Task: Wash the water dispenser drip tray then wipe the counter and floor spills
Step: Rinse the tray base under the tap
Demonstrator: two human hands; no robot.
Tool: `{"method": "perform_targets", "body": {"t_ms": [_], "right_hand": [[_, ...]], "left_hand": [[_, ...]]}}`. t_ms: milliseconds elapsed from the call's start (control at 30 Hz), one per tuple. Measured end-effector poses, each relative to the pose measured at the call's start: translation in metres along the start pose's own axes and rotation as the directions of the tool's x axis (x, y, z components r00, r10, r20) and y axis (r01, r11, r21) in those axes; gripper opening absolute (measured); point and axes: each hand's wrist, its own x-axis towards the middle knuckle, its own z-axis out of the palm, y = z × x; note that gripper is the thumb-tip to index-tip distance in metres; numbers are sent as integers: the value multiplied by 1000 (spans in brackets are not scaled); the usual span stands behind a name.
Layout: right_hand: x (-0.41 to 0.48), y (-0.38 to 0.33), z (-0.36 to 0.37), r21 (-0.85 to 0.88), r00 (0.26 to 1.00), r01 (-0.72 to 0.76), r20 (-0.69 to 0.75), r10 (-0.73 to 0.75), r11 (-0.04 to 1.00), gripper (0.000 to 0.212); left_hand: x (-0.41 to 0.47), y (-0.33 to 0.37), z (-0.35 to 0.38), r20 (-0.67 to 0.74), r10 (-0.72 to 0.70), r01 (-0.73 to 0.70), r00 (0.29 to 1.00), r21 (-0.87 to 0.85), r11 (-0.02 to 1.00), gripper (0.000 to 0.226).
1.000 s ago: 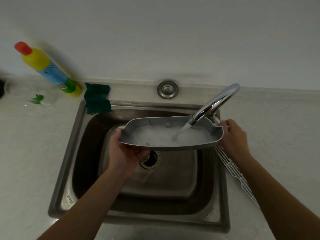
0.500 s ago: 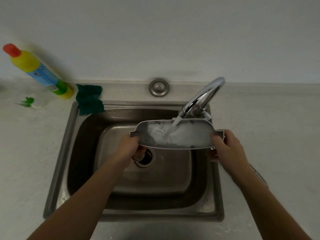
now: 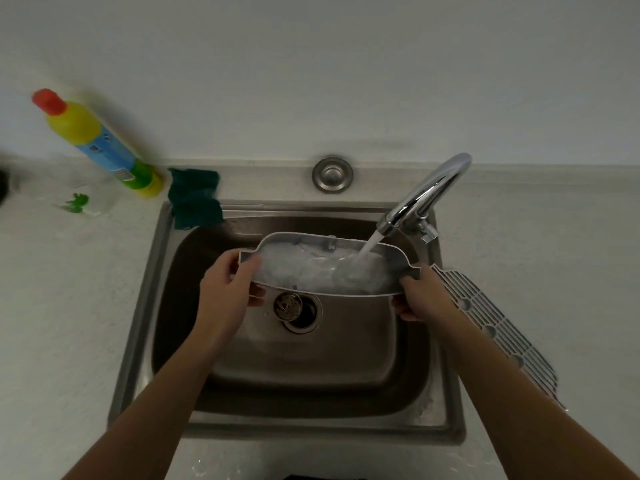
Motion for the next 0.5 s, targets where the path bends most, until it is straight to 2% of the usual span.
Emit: {"method": "perform_targets", "body": {"t_ms": [133,200,300,400,500], "right_hand": [[2,-8,5,-69,1000,16,-11,-17,997,19],[1,-12,2,-97,998,44,-38,-48,994,21],[-5,-19,-8,-166,988,104,-92,-121,981,23],[-16,-23,-18,-228,965,170,-159,-209,959,16],[-28,-18,-22,-241,931,261,-194,-310,935,7]], "left_hand": [[-6,-18,-12,-22,-58,60,998,96,994,18],[-4,-29,-10,3,-174,170,985,185,968,19],[1,-44,0,91,-362,329,928,259,908,18],[5,-52,15,169,-437,422,883,118,899,22],[4,-55,32,168,-430,433,887,22,901,29]]}}
